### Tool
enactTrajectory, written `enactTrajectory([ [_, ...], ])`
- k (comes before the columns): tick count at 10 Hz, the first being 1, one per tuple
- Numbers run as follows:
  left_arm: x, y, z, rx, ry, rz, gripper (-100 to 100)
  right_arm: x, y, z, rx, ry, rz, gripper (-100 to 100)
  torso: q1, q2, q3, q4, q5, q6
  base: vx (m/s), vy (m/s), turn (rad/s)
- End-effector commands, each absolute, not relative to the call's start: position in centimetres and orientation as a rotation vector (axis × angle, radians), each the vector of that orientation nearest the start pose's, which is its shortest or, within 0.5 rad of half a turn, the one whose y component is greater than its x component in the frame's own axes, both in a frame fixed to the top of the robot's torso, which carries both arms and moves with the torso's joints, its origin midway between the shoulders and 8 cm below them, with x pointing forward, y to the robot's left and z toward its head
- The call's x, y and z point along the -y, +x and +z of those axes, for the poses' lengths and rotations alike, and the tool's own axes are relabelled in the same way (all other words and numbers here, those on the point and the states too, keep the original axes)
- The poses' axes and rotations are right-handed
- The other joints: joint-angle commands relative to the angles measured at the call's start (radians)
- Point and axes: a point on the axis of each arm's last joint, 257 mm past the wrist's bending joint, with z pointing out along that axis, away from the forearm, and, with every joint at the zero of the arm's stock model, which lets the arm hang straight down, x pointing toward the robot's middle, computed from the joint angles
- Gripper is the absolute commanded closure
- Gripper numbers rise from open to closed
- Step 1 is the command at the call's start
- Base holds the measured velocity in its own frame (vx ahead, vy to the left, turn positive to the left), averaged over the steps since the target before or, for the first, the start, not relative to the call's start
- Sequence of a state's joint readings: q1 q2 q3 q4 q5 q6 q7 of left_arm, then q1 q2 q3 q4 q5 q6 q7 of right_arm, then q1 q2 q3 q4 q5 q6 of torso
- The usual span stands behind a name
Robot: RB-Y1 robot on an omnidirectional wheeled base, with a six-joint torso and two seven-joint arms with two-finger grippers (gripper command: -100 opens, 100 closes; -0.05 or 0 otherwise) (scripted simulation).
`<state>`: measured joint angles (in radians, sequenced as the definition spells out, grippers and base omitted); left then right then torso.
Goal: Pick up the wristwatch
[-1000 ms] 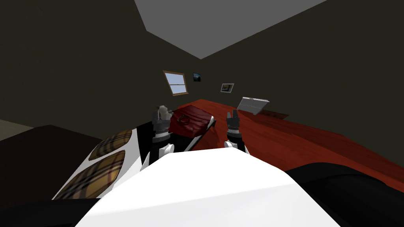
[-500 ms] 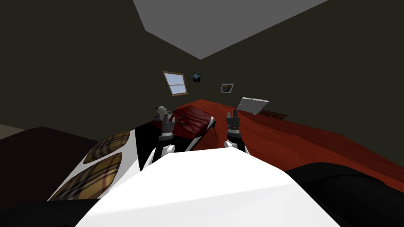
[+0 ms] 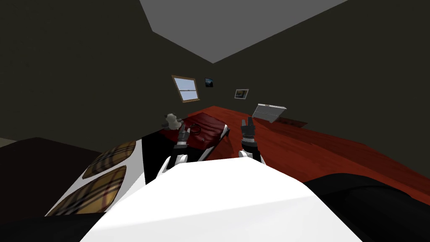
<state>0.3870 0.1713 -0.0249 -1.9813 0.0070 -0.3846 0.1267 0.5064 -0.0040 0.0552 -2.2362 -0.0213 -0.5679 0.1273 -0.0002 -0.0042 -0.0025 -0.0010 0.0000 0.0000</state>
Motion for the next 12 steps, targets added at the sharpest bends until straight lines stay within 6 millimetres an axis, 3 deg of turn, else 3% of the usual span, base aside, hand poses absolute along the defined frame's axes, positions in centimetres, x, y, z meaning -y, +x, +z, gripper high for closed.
enactTrajectory([
  [1,-26.9,42.4,-11.7,-0.965,-0.887,-1.344,-100,26.4,34.3,1.5,-0.621,0.614,1.254,0,0.0,0.0,0.0,0.0,0.0,0.0,0.042,-0.007,-0.005],
  [2,-26.7,43.0,-13.5,-1.001,-0.921,-1.333,-100,26.4,34.3,1.5,-0.621,0.614,1.254,0,0.0,0.001,0.0,0.0,0.0,0.0,0.037,-0.01,-0.009],
  [3,-26.8,43.1,-13.8,-1.005,-0.927,-1.329,-100,26.4,34.3,1.5,-0.621,0.614,1.254,0,0.0,0.001,0.001,0.0,0.0,0.0,0.027,-0.008,-0.002],
  [5,-26.4,44.2,-17.5,-1.078,-0.996,-1.304,-100,26.4,34.3,1.5,-0.62,0.614,1.254,0,0.0,0.002,0.001,0.0,0.0,0.0,0.042,-0.016,-0.015],
  [8,-26.4,44.6,-20.6,-1.132,-1.05,-1.276,-100,26.4,34.3,1.5,-0.621,0.614,1.254,0,0.0,0.0,0.0,0.0,0.0,0.0,0.045,-0.007,-0.009],
  [12,-25.8,45.5,-27.2,-1.264,-1.156,-1.208,-100,26.4,34.3,1.5,-0.62,0.614,1.254,0,-0.001,0.001,0.0,0.0,0.0,0.0,0.048,-0.016,-0.022],
])
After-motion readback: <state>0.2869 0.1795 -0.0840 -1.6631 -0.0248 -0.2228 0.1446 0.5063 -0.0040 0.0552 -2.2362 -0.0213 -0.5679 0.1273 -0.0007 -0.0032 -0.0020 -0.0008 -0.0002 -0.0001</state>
